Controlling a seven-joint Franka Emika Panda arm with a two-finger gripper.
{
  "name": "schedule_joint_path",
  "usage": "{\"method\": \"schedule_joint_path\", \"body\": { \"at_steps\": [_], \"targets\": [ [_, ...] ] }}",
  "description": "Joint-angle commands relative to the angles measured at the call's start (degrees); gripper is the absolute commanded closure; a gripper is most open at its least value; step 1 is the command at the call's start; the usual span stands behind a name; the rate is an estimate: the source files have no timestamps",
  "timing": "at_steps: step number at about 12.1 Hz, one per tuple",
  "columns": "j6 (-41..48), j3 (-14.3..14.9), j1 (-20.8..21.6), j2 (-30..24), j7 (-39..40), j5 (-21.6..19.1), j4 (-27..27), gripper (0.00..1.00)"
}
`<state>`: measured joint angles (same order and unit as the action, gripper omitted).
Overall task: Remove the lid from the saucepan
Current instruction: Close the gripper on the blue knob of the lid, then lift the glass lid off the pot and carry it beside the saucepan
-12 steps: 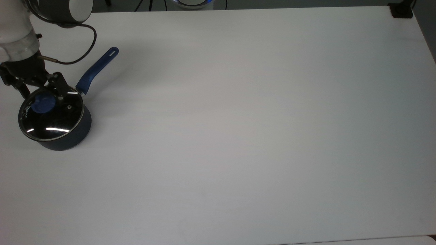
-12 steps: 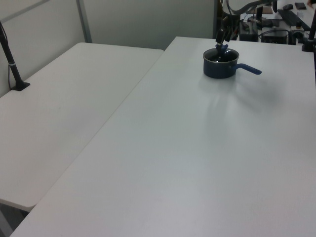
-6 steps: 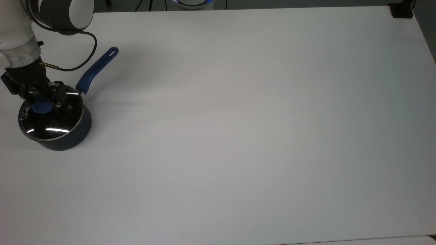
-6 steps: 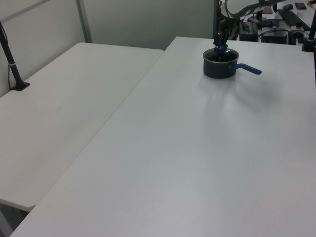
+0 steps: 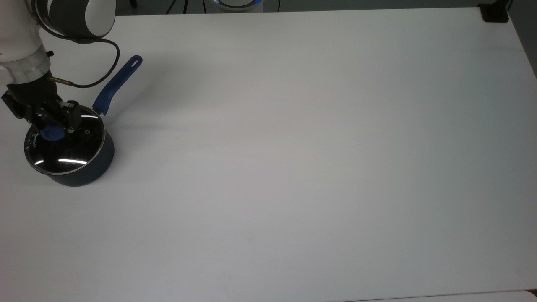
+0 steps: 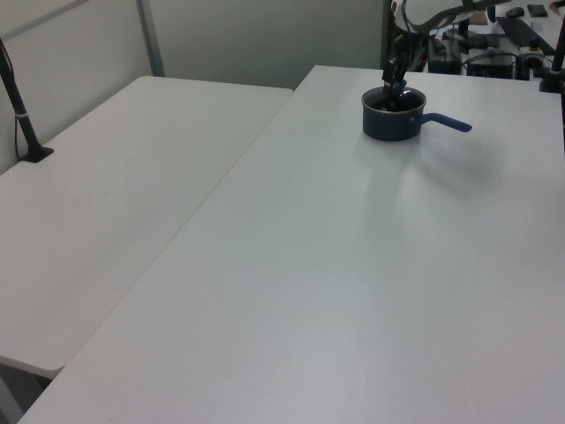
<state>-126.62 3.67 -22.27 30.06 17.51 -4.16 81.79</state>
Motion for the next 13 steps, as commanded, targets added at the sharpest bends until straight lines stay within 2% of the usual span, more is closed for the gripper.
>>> {"method": "schedule_joint_path", "body": {
  "at_steps": [1, 3, 6, 8, 11, 13],
  "targets": [
    [1.5, 0.0, 0.1, 0.2, 2.1, -0.9, -0.6, 0.09],
    [4.8, 0.0, -0.1, 0.1, 5.5, -1.0, -0.8, 0.12],
    [4.9, 0.0, -0.3, 0.1, 5.7, -1.1, -0.8, 0.27],
    [4.8, 0.0, -0.4, 0.1, 5.6, -1.3, -0.9, 0.29],
    [5.0, 0.0, -0.5, -0.6, 5.6, -1.4, -0.9, 0.57],
    [5.2, 0.0, -0.4, -2.2, 5.4, -1.7, -0.8, 0.59]
  ]
}}
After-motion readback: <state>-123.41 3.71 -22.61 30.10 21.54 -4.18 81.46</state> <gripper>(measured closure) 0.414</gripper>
